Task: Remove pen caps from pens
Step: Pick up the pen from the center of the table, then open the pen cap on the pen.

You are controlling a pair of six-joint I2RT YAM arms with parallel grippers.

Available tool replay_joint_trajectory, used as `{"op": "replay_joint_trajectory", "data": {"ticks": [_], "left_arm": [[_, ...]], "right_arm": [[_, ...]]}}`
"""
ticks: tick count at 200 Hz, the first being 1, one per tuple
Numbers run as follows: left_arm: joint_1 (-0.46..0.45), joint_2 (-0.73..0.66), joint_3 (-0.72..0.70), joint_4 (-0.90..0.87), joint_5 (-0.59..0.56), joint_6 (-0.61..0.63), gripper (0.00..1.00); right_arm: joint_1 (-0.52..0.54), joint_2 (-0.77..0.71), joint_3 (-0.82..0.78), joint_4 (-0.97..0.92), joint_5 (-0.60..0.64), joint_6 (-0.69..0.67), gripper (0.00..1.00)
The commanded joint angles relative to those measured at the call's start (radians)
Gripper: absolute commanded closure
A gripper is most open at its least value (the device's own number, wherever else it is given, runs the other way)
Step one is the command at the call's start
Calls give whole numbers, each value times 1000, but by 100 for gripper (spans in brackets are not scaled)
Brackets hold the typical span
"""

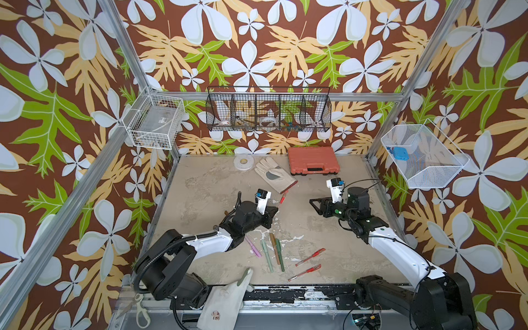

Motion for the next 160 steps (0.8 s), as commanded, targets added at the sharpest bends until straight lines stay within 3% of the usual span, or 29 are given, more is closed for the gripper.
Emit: {"op": "replay_joint_trajectory", "data": {"ticks": [1, 29, 81, 160], "left_arm": [[9, -63, -47, 176, 34, -79, 97], [31, -132, -107, 243, 32, -136, 98], [58, -180, -175, 344, 65, -191, 99], [57, -147, -178, 380, 105, -201, 99]], "right_arm": [[25, 19, 18, 117, -165, 72, 45], [100, 64, 61, 204, -232, 122, 44], [250, 134, 100, 348, -228, 149, 45], [279, 210, 111, 468, -233, 266, 55]]}}
